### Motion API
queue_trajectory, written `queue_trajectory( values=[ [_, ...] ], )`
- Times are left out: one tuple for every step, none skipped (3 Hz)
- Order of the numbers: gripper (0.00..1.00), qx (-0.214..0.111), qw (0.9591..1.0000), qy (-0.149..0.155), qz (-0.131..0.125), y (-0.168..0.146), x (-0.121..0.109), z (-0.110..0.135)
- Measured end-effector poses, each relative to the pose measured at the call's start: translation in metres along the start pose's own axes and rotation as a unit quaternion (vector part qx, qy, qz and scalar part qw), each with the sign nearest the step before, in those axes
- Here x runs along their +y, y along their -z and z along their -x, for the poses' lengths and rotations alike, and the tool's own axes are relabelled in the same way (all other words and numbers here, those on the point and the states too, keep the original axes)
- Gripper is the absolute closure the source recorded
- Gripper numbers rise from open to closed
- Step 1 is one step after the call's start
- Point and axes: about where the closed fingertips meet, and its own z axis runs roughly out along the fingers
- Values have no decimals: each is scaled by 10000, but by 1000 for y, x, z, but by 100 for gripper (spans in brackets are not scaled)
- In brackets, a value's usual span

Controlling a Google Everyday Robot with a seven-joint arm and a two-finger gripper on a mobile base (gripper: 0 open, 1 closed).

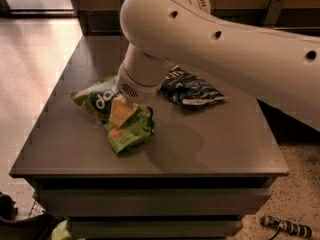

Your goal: Move green rice chip bag near pepsi can

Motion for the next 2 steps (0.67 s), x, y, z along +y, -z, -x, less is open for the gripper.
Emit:
queue_trajectory(
  values=[
    [100,-108,9983,-4,-565,51,-12,-5],
    [100,-119,9940,-41,-1088,95,-33,-2]
  ],
)
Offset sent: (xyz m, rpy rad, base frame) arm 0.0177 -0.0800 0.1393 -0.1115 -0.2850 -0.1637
